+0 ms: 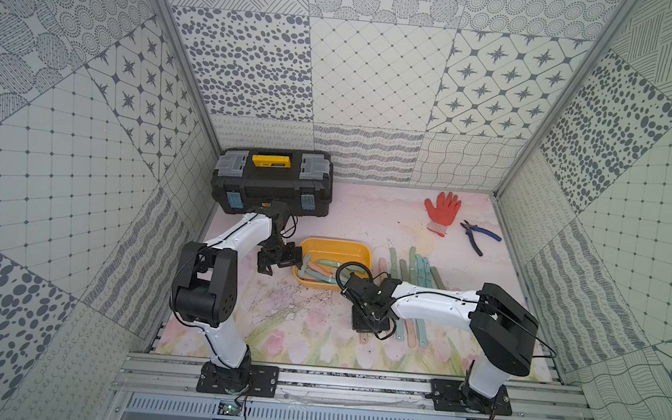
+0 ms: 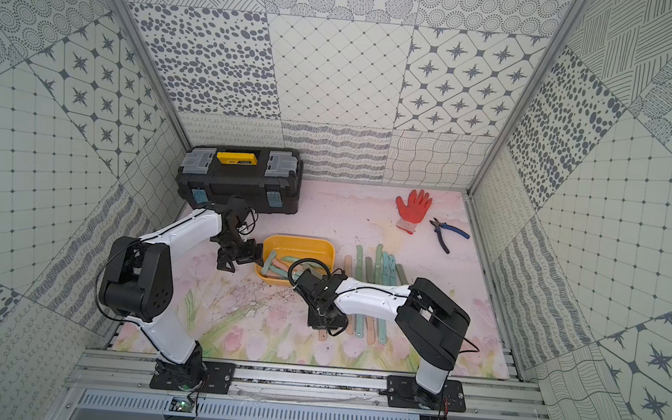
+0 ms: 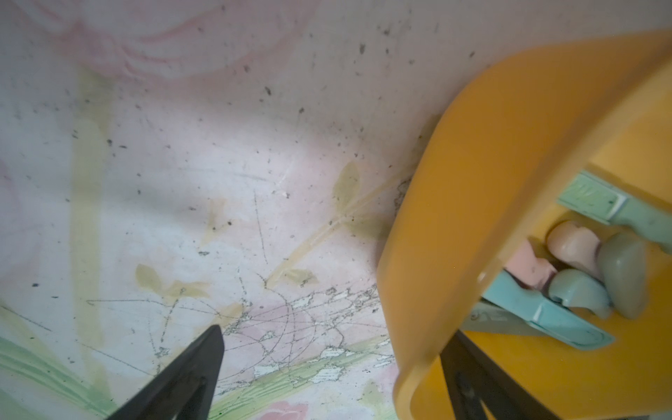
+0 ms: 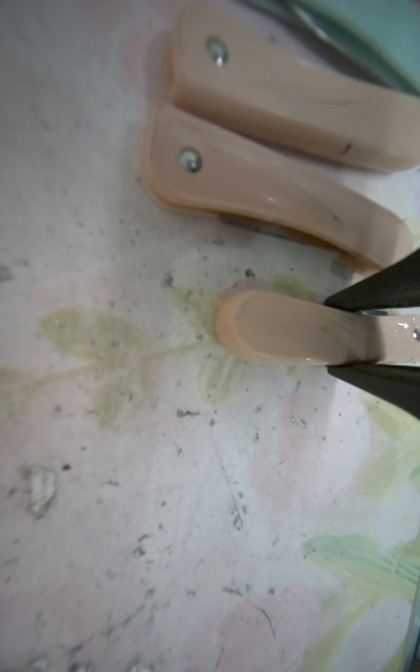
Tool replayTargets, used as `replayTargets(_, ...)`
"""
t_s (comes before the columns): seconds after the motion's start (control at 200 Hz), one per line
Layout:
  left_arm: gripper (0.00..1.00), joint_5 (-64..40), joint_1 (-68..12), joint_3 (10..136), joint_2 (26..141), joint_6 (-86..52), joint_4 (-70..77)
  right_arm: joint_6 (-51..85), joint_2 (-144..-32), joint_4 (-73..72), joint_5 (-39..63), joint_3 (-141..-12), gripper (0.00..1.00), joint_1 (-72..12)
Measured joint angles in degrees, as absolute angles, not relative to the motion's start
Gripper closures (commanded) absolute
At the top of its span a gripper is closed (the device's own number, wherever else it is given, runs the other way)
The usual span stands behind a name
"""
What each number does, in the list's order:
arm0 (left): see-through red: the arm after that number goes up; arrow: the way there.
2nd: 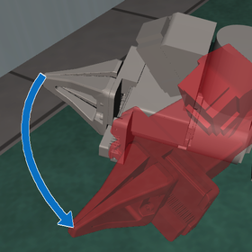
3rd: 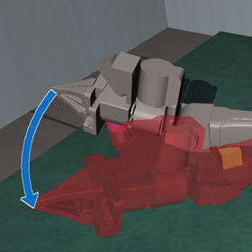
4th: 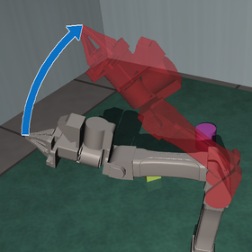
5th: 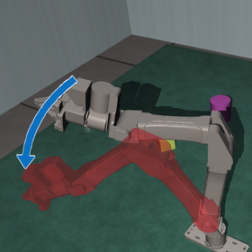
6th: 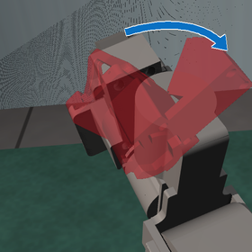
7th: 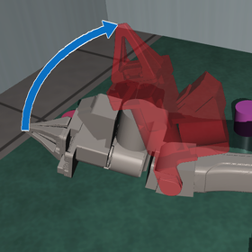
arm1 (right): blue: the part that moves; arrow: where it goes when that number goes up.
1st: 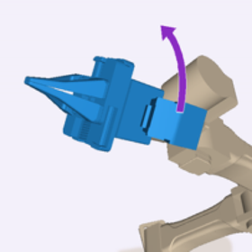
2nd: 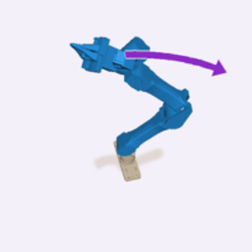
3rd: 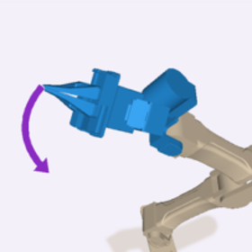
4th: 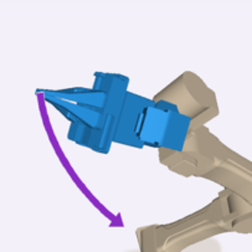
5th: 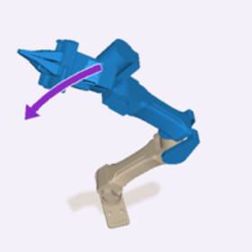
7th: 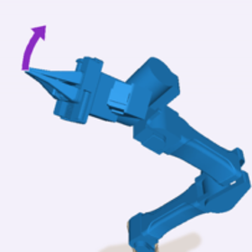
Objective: Take the fruit knife out of the storage box
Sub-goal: Place the fruit knife at the center of the board.
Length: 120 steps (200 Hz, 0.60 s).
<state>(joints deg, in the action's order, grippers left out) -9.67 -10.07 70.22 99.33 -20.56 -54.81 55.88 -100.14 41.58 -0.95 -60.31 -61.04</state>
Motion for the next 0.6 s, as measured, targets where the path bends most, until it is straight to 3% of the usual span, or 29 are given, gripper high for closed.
replayTargets(0.6, 0.08, -9.69, -10.07, 70.22, 99.33, -20.56, -54.81, 54.02, -100.95, 43.05, -2.22, -61.82, 0.67, -60.99)
